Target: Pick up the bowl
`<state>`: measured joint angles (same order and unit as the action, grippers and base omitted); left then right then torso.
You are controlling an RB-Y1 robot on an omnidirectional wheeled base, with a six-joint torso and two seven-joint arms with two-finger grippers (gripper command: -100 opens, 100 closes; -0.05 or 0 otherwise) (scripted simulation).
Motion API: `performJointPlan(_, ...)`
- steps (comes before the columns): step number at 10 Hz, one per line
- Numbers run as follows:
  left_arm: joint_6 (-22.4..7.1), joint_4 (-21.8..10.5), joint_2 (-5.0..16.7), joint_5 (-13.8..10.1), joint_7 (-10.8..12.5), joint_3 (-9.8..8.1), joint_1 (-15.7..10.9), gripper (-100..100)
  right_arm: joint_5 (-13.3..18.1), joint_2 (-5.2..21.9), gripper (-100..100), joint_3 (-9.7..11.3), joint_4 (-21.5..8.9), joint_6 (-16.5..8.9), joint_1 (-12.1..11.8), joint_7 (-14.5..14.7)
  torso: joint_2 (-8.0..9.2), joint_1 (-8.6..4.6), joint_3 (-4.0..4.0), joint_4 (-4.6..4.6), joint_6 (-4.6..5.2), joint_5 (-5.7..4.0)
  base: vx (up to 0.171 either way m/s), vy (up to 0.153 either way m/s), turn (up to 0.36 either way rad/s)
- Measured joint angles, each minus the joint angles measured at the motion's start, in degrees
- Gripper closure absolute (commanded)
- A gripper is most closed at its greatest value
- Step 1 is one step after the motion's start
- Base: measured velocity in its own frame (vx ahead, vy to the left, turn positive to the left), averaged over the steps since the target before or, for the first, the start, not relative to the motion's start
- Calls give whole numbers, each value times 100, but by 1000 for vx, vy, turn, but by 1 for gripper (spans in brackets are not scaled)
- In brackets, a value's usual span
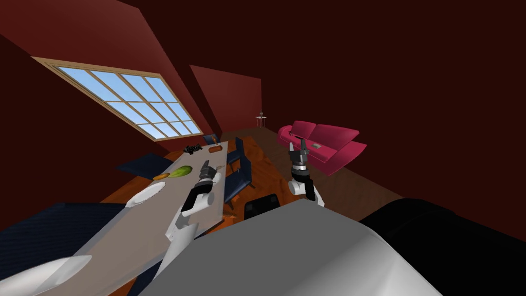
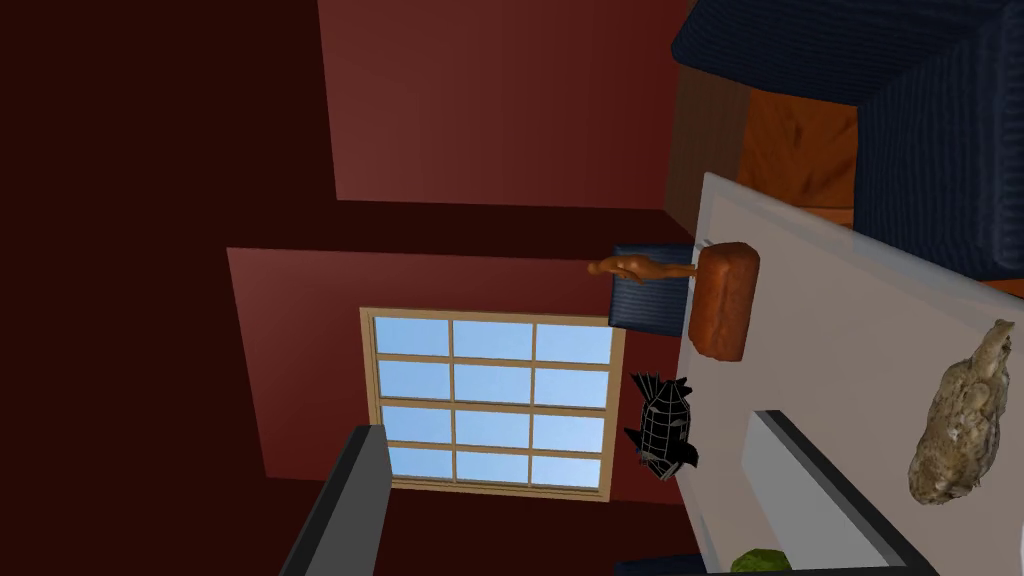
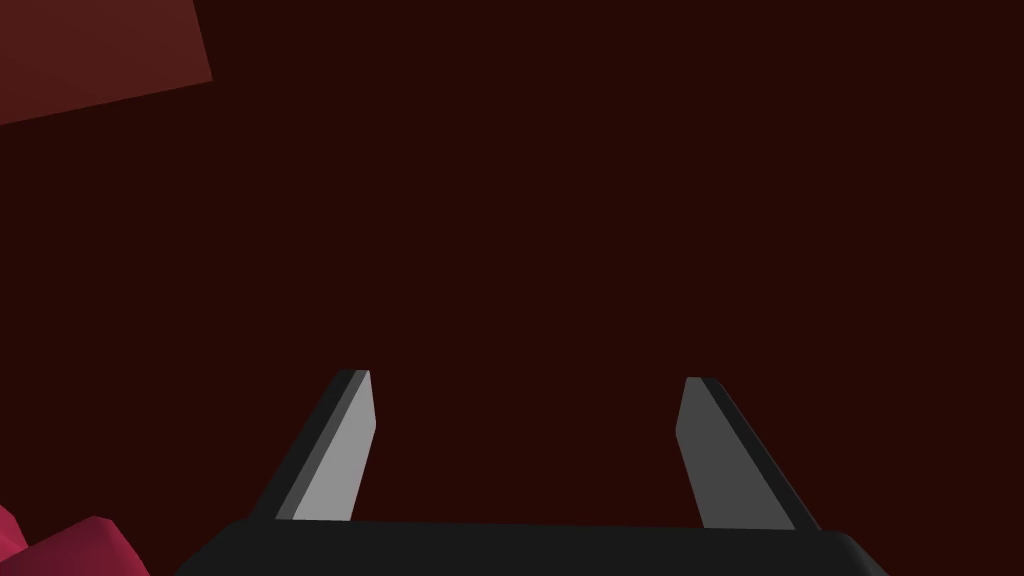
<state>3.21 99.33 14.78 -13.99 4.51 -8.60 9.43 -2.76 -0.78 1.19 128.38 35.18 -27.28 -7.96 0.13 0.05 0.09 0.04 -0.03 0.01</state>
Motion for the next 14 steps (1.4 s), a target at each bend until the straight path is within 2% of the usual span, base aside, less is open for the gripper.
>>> performJointPlan(8, -557, -964, 169, -448, 8, -116, -281, -100, 0, 0, 0, 0, 0, 0, 0, 0, -9, 4, -5, -2, 0, 1, -22, -3, -75)
performJointPlan(9, -620, -1189, 232, -531, 18, -129, -385, -100, 0, 0, 0, 0, 0, 0, 0, 0, -12, 6, -7, -3, 2, 1, 2, 10, -160)
performJointPlan(11, -809, -1487, 313, -692, 31, -154, -413, -100, 0, 0, 0, -1, 0, 0, -1, 0, -16, 10, -9, -4, -2, 2, 9, 12, -61)
performJointPlan(12, -818, -1739, 422, -812, 62, -130, -436, -100, 0, 0, 0, 0, 0, 0, -1, 0, -19, 12, -11, -4, 0, 3, 28, 23, -146)
performJointPlan(13, -923, -1897, 391, -871, 49, -162, -431, -100, 0, 1, 0, 0, 0, 0, -1, 0, -24, 14, -14, -5, 1, 3, 36, 46, -142)
performJointPlan(14, -1157, -1932, 351, -911, 18, -242, -438, -100, 0, 1, 0, -1, 0, 0, -1, 0, -27, 21, -15, -5, 0, 4, 32, 33, -41)
